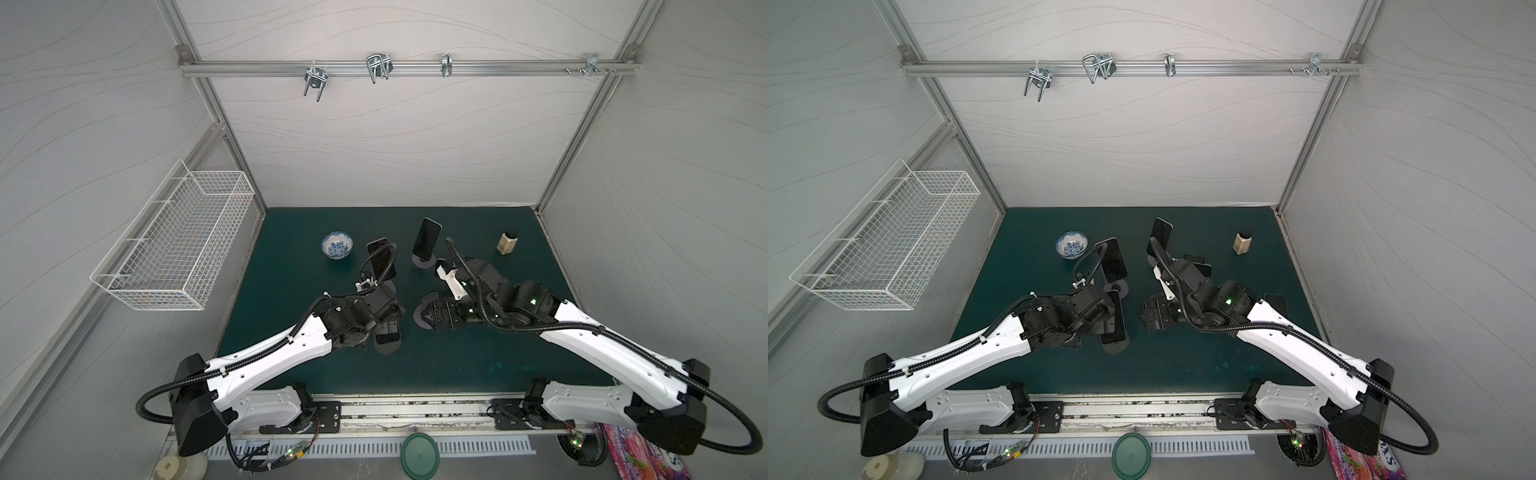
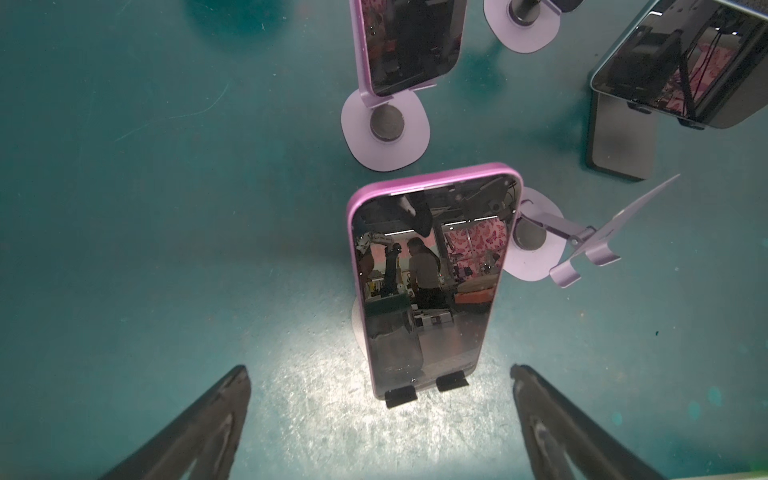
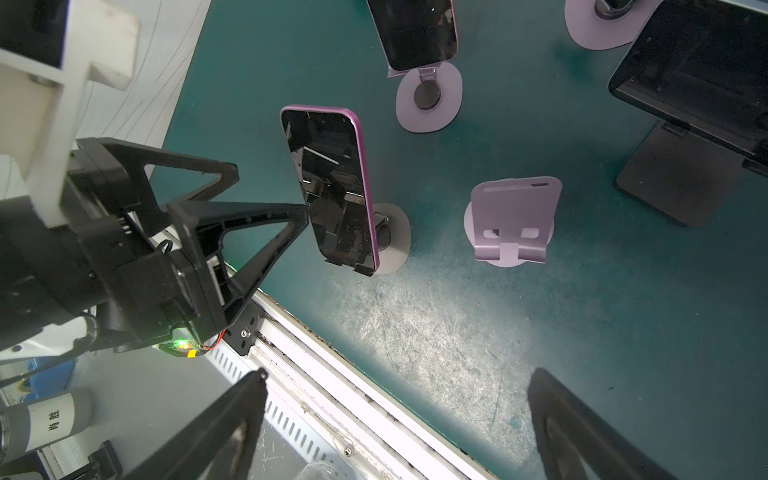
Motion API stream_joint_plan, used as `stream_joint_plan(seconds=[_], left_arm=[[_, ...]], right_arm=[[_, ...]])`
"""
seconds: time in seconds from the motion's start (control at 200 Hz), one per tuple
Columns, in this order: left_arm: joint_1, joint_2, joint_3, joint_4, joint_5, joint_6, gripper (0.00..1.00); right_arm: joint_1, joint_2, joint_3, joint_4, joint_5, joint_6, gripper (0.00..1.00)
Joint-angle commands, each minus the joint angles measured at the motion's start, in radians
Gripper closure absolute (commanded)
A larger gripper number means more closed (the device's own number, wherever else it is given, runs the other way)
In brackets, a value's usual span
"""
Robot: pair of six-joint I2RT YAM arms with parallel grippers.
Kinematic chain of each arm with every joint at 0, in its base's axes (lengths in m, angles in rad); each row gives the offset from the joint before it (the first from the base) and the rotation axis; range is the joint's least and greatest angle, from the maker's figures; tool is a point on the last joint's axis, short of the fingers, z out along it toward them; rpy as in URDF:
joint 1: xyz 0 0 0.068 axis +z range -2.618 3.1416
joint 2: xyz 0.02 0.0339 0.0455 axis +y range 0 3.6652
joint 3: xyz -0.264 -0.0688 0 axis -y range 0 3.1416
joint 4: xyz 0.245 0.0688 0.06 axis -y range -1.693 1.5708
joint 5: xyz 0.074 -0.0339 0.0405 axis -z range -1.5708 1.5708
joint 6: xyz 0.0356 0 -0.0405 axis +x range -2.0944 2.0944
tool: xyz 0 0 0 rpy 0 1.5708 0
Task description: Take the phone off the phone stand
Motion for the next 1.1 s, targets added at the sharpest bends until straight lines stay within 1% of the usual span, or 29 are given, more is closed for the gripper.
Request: stream_joint_plan(seconds=[0.0,0.11,0.23,0.455,0.79,0.95,1.095], left_arm=[[-0.008,0.009,0.034,0.023,-0.031,-0.034,0.01],[-0.011,-0.001,0.039,0.049,-0.035,-0.021,0.01],[-0.012,-0.006,0.016,0.109,-0.074,-0.007,0.01],[-0.012,0.067,0.072,0.070,-0.101,-0.032,0.01],[-0.012,0.158,0.116,0.047,-0.087,-0.067,0.01],[-0.012,0.178,0.126,0.053,-0.070,-0.059,0.04],[-0.012,0.195,0.132,0.046,-0.067,-0.065,0.05]], right_arm=[[-0.004,-0.008,-0.001,0.004,-0.009,0.039,0.01],[-0.003,-0.008,-0.002,0.007,-0.016,0.048,0.01],[-0.004,-0.011,-0.017,0.019,-0.009,0.053,0.01],[-0.003,-0.005,-0.029,0.050,-0.013,0.063,0.01],[-0.004,-0.023,-0.051,0.053,-0.009,0.065,0.01],[-0.004,-0.020,-0.056,0.061,-0.009,0.066,0.01],[-0.003,-0.014,-0.058,0.064,-0.012,0.066,0.01]])
